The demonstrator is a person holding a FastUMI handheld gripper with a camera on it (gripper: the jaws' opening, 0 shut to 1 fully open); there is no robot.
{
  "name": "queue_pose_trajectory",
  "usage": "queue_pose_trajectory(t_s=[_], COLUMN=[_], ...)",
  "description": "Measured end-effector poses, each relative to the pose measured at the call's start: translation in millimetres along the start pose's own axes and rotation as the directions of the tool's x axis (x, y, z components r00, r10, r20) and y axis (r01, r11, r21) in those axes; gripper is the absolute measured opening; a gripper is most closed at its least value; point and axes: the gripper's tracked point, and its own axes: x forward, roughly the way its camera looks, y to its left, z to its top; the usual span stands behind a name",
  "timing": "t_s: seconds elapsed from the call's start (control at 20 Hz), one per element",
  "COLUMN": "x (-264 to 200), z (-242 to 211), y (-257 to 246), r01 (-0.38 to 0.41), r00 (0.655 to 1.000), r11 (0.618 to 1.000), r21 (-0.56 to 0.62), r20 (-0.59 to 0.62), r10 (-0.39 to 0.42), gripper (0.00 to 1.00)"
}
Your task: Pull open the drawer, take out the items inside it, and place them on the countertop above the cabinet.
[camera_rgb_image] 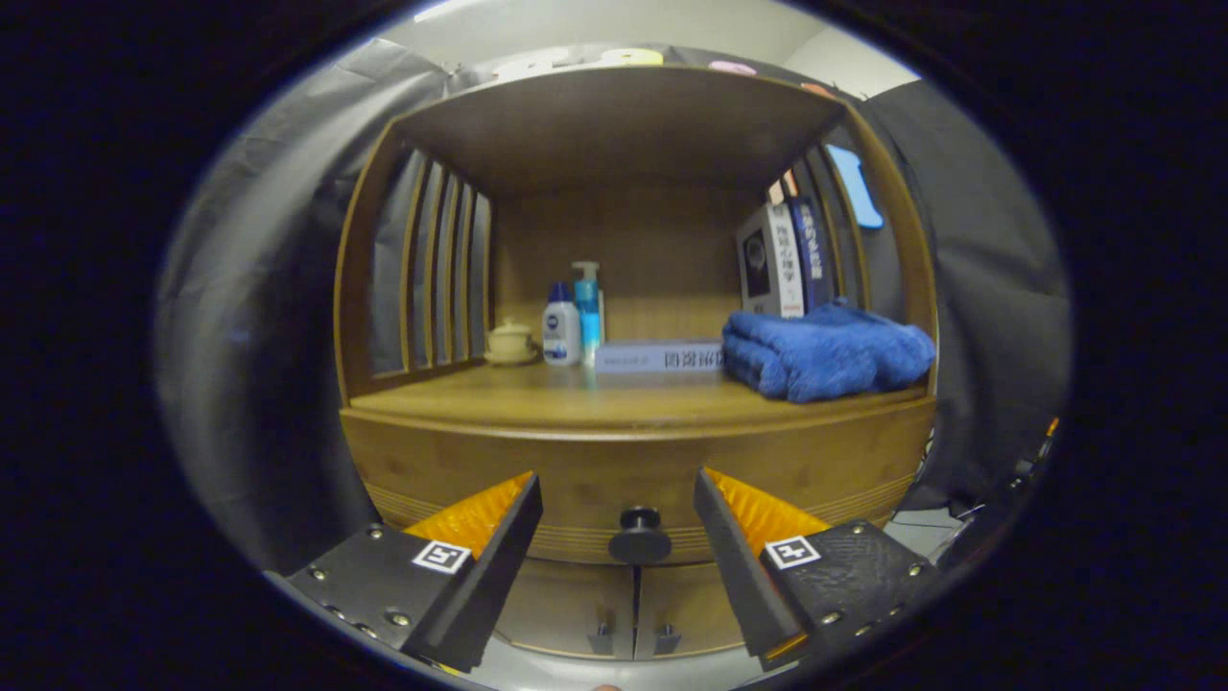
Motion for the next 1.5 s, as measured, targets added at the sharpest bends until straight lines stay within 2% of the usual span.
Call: queue_pose_trajectory(t_s=[0.1,0.3,0.35,0.45,0.65,0.95,1.15,1.5], x=[15,24,26,27,29,22,-13,-89], z=[-18,-31,-33,-33,-34,-37,-41,-49], y=[0,-10,-17,-14,-16,-14,-13,-15], r01=[0.007,0.049,0.069,0.063,0.069,0.074,0.087,0.154], r00=[0.998,0.996,0.995,0.994,0.993,0.982,0.977,0.962], r11=[1.0,0.998,0.997,0.997,0.997,0.997,0.996,0.986], r21=[0.018,0.034,0.026,0.049,0.032,-0.024,-0.03,-0.062], r20=[-0.056,-0.078,-0.08,-0.089,-0.097,-0.173,-0.194,-0.22], r10=[-0.006,-0.047,-0.067,-0.058,-0.065,-0.077,-0.091,-0.164], gripper=[0.88,0.75,0.66,0.47,0.43,0.31,0.31,0.31])
